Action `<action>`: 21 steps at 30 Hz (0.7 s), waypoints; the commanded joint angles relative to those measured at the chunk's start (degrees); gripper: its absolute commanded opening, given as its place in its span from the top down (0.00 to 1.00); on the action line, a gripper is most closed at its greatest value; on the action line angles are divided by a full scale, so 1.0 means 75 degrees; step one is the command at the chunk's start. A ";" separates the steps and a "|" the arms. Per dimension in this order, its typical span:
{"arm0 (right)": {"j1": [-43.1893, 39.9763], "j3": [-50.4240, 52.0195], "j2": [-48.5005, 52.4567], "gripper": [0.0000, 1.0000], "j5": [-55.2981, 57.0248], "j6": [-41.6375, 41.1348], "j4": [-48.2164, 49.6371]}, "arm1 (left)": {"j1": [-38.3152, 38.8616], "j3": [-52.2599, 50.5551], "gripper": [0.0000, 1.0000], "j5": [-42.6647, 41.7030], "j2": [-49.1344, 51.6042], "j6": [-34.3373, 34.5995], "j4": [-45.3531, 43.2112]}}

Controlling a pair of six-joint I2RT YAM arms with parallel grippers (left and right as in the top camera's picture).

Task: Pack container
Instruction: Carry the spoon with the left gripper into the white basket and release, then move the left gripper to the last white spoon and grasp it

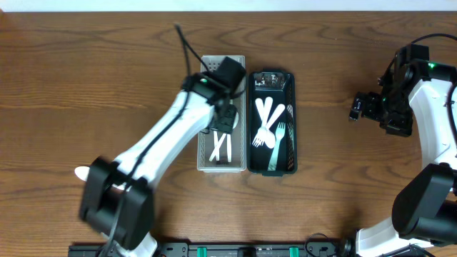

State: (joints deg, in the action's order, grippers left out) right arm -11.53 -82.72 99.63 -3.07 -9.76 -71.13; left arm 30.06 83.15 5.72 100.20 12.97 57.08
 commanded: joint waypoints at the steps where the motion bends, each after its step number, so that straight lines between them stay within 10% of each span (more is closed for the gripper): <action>1: 0.0061 0.0017 0.0006 0.01 -0.0055 0.0085 -0.0020 | -0.0571 0.0061 0.19 0.0571 -0.1160 0.0026 0.0315; 6: 0.0061 0.0017 0.0006 0.01 -0.0055 0.0085 -0.0020 | -0.2369 0.0058 0.00 0.0562 -0.2302 0.1198 0.0836; 21: 0.0061 0.0017 0.0006 0.01 -0.0058 0.0082 0.0012 | -0.8274 -0.2381 0.02 -0.0997 -0.2194 0.3663 0.0382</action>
State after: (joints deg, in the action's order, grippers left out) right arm -11.53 -82.67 99.63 -3.09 -9.76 -71.07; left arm -28.29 70.35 1.93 82.65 36.86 61.49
